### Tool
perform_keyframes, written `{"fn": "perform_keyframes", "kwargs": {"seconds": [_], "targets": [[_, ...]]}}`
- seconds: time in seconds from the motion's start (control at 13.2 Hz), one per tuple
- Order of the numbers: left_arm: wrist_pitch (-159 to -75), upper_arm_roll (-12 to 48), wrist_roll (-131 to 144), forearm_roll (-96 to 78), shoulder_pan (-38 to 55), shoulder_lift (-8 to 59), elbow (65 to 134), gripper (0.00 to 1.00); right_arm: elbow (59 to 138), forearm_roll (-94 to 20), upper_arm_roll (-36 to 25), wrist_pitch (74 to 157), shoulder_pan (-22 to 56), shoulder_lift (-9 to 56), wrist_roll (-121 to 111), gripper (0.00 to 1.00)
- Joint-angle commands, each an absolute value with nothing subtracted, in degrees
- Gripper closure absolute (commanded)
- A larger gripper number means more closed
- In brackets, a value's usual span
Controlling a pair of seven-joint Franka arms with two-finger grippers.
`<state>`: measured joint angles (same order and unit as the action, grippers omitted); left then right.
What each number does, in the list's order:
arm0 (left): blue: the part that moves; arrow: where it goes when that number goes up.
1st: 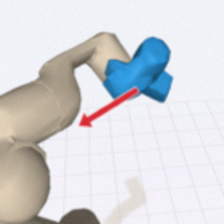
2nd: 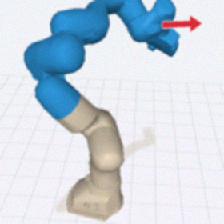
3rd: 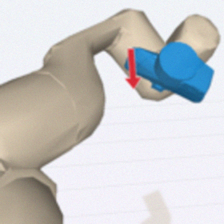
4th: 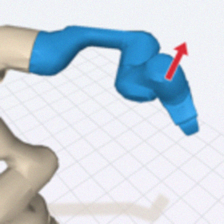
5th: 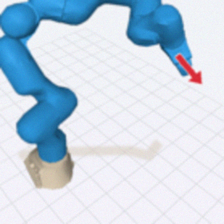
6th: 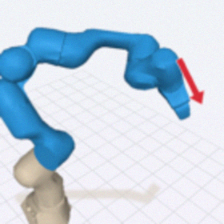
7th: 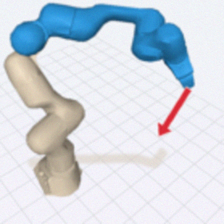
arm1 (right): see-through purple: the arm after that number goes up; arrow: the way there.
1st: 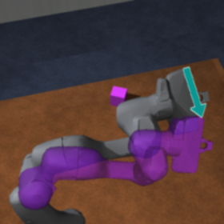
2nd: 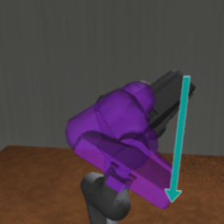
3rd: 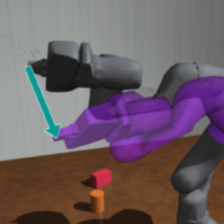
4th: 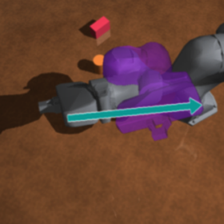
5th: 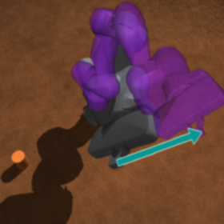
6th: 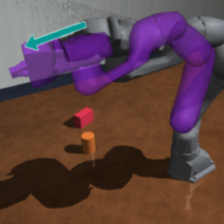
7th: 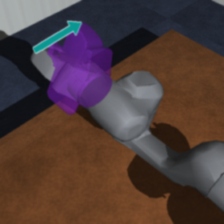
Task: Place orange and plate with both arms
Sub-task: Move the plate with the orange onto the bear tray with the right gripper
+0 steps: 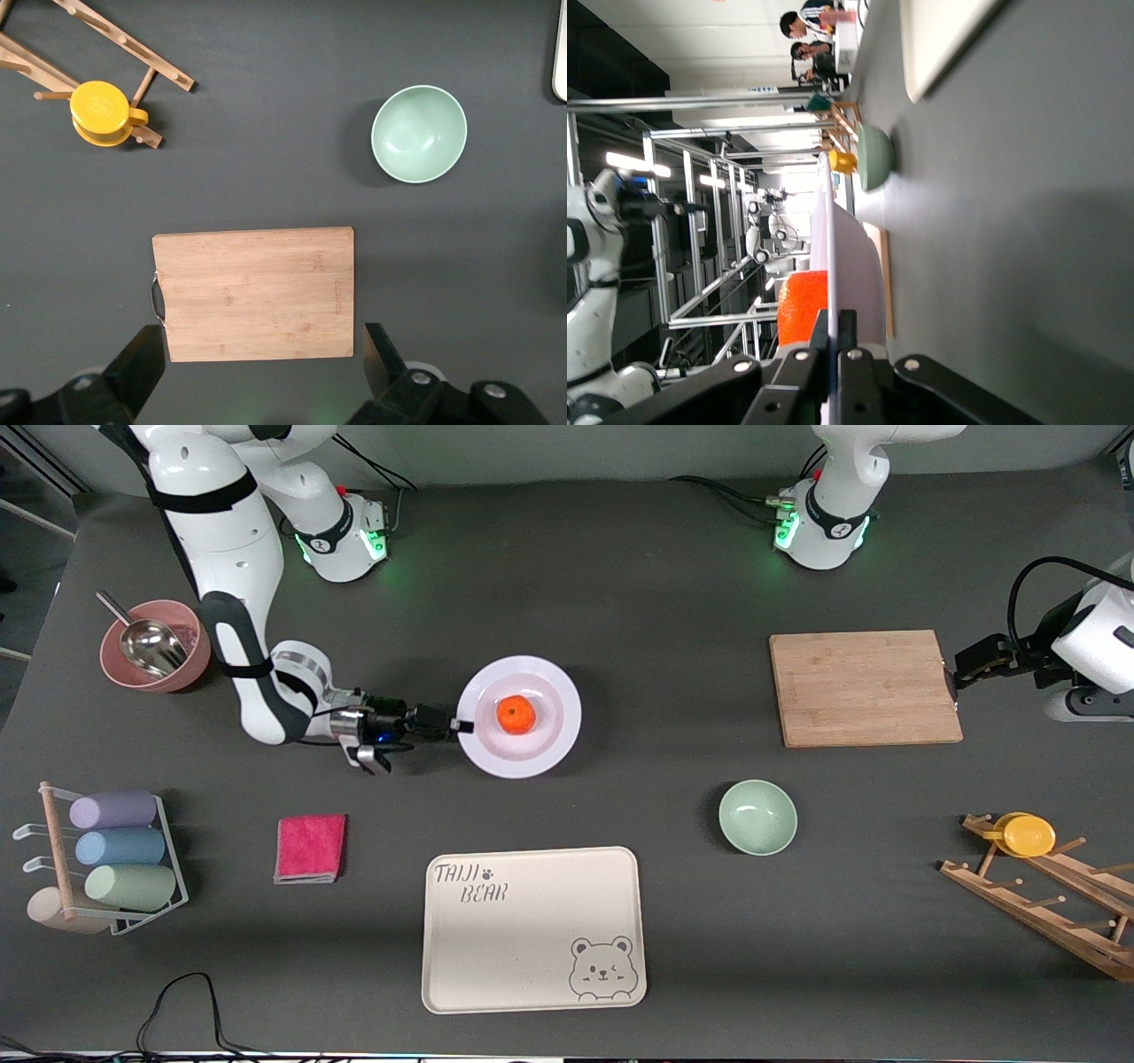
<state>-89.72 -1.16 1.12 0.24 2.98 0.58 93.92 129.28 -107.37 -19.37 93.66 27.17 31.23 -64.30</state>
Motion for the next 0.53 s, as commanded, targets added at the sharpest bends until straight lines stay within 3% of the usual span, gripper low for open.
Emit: {"fn": "perform_keyframes", "kwargs": {"seconds": [0.0, 0.23, 0.45], "targets": [[-88.42, -1.93, 0.7, -0.18, 3.87, 0.88, 92.81, 0.0, 119.22, -106.08, -20.74, 93.6, 27.25, 34.18, -55.58, 1.0], [-88.42, -1.93, 0.7, -0.18, 3.87, 0.88, 92.81, 0.0, 106.83, -106.17, -23.2, 95.01, 27.25, 39.88, -48.45, 1.0], [-88.42, -1.93, 0.97, -0.26, 3.87, 0.88, 92.81, 0.0, 88.22, -106.43, -24.52, 97.38, 25.06, 50.06, -38.18, 1.0]]}}
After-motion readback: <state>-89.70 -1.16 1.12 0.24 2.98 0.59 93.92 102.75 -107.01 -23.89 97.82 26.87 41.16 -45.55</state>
